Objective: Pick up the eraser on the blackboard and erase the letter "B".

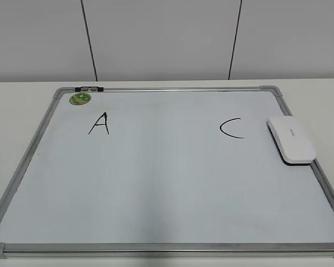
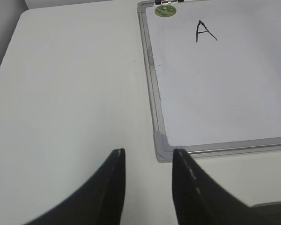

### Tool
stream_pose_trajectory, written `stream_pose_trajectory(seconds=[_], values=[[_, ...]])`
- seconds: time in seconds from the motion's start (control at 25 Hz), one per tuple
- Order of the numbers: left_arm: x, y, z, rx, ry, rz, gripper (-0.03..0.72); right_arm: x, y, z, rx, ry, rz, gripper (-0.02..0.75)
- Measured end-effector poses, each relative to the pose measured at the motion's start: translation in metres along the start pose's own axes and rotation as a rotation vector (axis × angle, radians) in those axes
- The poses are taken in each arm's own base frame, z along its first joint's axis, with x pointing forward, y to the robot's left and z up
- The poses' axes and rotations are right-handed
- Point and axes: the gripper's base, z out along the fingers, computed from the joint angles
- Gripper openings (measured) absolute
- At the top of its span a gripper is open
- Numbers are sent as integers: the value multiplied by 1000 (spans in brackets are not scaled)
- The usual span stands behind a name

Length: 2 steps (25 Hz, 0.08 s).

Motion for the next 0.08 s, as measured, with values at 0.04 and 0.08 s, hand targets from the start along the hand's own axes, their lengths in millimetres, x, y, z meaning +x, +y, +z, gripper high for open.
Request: stream_pose_trajectory(seconds=[0.04, 0.08], values=[[0, 0, 0, 0, 0, 0, 258, 0, 0, 0, 0, 0, 0, 592], [0, 0, 0, 0, 0, 0, 258, 0, 0, 0, 0, 0, 0, 592]])
